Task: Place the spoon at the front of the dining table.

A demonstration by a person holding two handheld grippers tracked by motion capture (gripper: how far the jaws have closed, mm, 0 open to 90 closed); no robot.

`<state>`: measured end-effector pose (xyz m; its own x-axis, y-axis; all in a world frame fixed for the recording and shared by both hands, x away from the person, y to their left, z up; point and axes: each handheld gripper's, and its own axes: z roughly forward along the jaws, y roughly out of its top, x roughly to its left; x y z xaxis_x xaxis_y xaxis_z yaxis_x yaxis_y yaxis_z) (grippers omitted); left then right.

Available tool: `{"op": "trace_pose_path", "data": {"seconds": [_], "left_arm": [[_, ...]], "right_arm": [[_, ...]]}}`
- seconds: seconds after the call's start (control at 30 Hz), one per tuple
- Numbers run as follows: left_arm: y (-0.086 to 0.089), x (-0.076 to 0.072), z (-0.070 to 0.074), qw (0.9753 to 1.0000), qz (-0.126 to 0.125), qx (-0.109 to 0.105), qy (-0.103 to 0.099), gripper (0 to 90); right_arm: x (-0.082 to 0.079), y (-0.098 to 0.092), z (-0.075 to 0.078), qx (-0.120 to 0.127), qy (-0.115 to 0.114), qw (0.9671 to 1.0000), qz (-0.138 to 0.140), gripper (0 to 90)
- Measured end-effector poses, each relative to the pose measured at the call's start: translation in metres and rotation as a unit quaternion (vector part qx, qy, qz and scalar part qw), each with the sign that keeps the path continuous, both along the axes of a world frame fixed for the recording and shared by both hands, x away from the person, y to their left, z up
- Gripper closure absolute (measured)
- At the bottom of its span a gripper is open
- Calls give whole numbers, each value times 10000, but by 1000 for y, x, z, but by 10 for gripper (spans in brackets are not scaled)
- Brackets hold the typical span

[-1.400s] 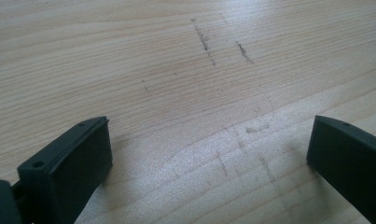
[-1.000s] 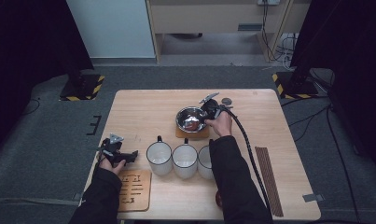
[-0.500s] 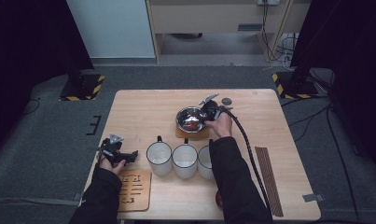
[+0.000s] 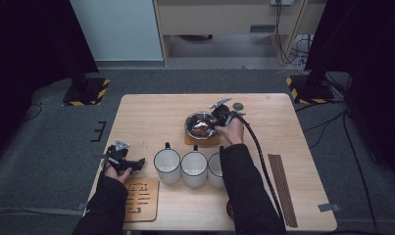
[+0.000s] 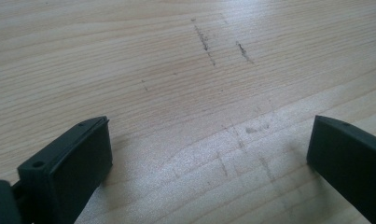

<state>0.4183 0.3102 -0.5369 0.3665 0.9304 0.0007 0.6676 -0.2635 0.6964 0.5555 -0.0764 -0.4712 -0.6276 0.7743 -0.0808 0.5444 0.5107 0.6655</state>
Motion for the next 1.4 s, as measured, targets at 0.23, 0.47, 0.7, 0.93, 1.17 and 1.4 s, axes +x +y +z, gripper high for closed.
{"op": "trace_pose_path", "data": {"seconds": [0.23,0.47,0.7,0.93,1.17,1.4], "left_arm": [[0,0,0,10000,-1,2,1,0],[0,0,0,10000,-1,1,1,0],[0,0,0,10000,-1,1,1,0],[0,0,0,10000,-1,2,0,0],[0,0,0,10000,-1,3,1,0],[0,0,0,10000,0,2,0,0]], "right_arm": [[-3,-2,10,356,-135,9992,-123,506],[-8,-6,20,646,-226,9974,-239,471],[-15,-17,24,877,-276,9953,-288,456],[-23,-30,32,1027,-334,9936,-330,444],[-34,-43,36,1030,-413,9931,-378,431],[-51,-60,39,1171,-467,9908,-484,419]]}}
